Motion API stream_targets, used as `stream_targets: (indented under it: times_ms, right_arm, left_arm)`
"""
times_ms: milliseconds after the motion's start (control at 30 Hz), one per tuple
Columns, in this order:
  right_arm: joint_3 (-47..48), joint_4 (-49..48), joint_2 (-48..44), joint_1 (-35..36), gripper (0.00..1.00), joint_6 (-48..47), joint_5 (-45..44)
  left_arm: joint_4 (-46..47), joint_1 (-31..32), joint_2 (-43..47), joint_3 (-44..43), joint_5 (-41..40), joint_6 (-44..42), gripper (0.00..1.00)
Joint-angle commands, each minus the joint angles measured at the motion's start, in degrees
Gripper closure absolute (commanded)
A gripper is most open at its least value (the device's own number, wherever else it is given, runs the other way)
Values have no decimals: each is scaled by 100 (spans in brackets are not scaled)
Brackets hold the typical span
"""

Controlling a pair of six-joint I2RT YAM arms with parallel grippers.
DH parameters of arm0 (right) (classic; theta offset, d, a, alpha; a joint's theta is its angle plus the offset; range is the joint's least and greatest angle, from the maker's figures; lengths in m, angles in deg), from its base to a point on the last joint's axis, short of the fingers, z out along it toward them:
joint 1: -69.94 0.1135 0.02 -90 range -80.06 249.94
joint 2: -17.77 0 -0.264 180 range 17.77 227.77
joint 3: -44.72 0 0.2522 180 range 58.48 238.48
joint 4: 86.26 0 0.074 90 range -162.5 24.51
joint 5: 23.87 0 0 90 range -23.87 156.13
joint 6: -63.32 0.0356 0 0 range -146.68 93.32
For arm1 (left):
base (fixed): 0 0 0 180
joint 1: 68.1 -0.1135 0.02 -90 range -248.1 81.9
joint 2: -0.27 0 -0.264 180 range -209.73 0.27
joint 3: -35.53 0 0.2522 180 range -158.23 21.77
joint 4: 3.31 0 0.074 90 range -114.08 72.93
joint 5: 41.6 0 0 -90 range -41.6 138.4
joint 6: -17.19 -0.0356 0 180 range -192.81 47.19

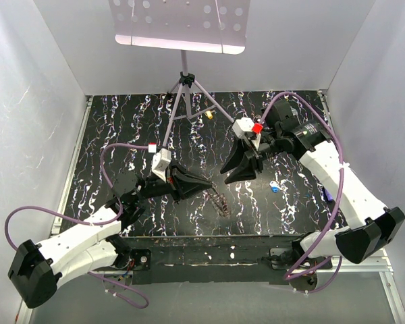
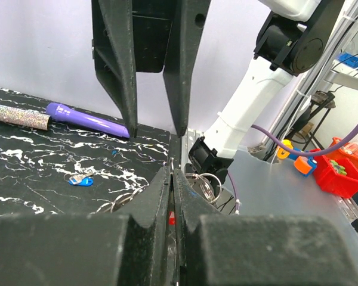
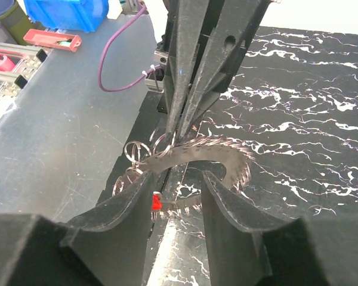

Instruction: Put the keys on the keyring

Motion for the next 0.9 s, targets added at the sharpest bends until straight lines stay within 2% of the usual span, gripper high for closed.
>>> stream_targets:
  times_ms: [0, 133, 200, 633, 867]
  right_arm:
    - [-53, -688, 31, 86, 58, 688, -33]
    - [-44, -750, 75, 217, 72, 821, -51]
    - [-79, -742, 75, 305, 75, 821, -68]
    - [-281, -926, 101, 385, 75, 970, -165]
    - [-281, -970, 110, 411, 79, 1040, -147]
  left_arm:
    - [389, 18, -41, -120, -93, 117, 100]
    - [450, 18, -120, -129, -102, 143, 100]
    - [442, 18, -120, -146, -146, 135, 100]
    - [389, 18, -67, -102, -348, 108, 100]
    - [450, 18, -76, -76, -392, 152, 100]
